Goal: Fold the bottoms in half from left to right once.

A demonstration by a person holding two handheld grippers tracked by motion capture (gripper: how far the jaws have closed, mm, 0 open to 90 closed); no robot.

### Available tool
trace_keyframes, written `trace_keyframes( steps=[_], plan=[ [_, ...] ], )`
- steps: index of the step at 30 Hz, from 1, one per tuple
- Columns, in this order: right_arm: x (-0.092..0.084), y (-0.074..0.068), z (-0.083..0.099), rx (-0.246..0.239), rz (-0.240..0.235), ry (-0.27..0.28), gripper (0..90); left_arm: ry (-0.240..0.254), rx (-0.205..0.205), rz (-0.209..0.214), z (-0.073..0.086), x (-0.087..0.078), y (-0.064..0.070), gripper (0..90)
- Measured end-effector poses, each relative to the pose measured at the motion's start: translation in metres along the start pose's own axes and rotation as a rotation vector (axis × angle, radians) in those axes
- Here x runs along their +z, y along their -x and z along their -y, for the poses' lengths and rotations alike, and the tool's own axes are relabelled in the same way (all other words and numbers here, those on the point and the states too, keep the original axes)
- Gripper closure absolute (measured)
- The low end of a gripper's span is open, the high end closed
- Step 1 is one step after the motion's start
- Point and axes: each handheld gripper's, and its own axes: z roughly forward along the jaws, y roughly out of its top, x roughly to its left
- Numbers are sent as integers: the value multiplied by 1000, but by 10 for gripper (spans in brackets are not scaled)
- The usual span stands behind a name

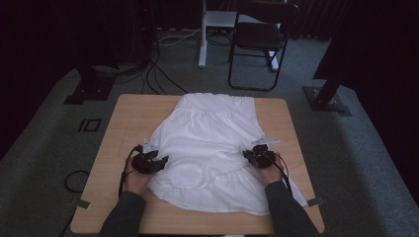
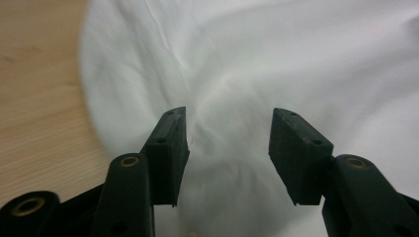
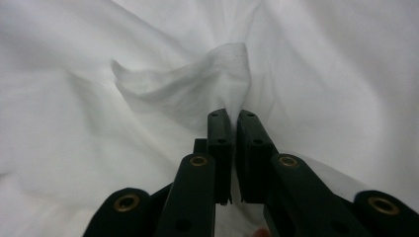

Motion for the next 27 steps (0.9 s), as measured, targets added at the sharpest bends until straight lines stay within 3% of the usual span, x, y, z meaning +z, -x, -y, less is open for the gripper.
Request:
trace_keyframes(
  steps=[3, 6, 9, 10, 11, 13, 14, 15, 19, 21, 27],
  plan=[
    [-31, -1, 5, -23, -19, 81, 868, 38, 0, 7, 10, -27, -2, 479],
    [-68, 1, 15, -26, -7, 155, 872, 57, -4, 15, 25, -48, -3, 469],
    [-104, 10, 33, -17, -10, 222, 879, 63, -12, 49, 41, -62, -1, 455],
    [-104, 10, 33, -17, -10, 222, 879, 63, -12, 49, 41, -62, -1, 448],
    [-129, 20, 56, -15, 20, 239, 878, 46, 4, 48, 54, -69, 2, 439],
    [-134, 24, 63, -7, 18, 241, 877, 38, 2, 50, 58, -70, 2, 436],
    [-141, 32, 84, -9, 26, 228, 875, 18, 8, 57, 66, -71, 4, 429],
    [-141, 32, 84, -9, 26, 228, 875, 18, 8, 57, 66, -71, 4, 426],
    [-128, 44, 118, 24, 47, 81, 844, -13, 10, 83, 77, -67, 10, 417],
    [-125, 45, 124, 35, 70, 39, 713, -33, 19, 85, 80, -62, 13, 407],
    [-137, 51, 113, 129, 152, 105, 553, -74, 41, 81, 78, -46, 19, 378]
  ],
)
